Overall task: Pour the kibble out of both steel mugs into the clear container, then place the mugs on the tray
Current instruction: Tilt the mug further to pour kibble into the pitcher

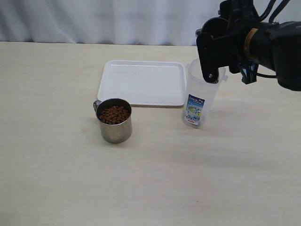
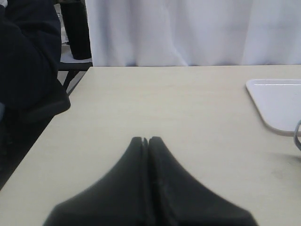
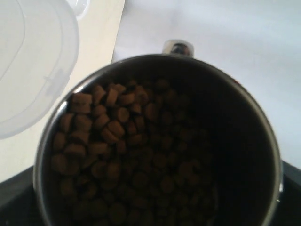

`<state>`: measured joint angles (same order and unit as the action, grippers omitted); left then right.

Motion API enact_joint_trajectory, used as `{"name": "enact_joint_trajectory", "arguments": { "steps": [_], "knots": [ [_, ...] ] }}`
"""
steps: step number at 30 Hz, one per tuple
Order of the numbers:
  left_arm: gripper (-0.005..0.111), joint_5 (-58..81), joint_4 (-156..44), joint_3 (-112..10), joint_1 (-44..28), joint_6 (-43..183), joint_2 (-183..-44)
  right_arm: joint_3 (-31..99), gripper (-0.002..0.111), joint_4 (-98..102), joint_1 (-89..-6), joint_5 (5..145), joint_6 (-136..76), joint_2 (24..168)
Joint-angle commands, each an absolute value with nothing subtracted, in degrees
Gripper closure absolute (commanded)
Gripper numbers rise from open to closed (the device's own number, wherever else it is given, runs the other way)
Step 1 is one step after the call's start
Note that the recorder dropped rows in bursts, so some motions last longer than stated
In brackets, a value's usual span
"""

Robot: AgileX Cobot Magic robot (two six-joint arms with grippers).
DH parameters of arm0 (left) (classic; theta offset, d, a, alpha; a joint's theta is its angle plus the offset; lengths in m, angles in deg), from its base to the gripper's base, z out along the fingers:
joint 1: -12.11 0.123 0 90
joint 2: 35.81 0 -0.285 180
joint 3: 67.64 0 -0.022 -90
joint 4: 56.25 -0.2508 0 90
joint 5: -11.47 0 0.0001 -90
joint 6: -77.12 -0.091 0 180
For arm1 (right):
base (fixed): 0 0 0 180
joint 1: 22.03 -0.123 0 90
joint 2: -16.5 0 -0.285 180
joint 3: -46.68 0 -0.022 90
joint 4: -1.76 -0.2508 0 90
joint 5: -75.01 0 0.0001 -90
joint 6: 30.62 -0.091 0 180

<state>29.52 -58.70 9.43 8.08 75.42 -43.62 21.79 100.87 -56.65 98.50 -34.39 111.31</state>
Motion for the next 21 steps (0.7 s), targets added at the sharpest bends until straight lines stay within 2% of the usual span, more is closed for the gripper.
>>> {"name": "enact_joint_trajectory", "arguments": {
  "steps": [1,15,21],
  "knots": [
    [0.107,29.2,-58.6,9.6,8.1,75.5,-43.6,22.4,0.104,101.7,-56.8,99.0,-33.0,110.9],
    [0.107,29.2,-58.6,9.6,8.1,75.5,-43.6,22.4,0.104,101.7,-56.8,100.3,-31.0,110.9],
    [0.107,29.2,-58.6,9.6,8.1,75.5,-43.6,22.4,0.104,101.7,-59.8,103.9,-29.3,110.9]
  ]
}}
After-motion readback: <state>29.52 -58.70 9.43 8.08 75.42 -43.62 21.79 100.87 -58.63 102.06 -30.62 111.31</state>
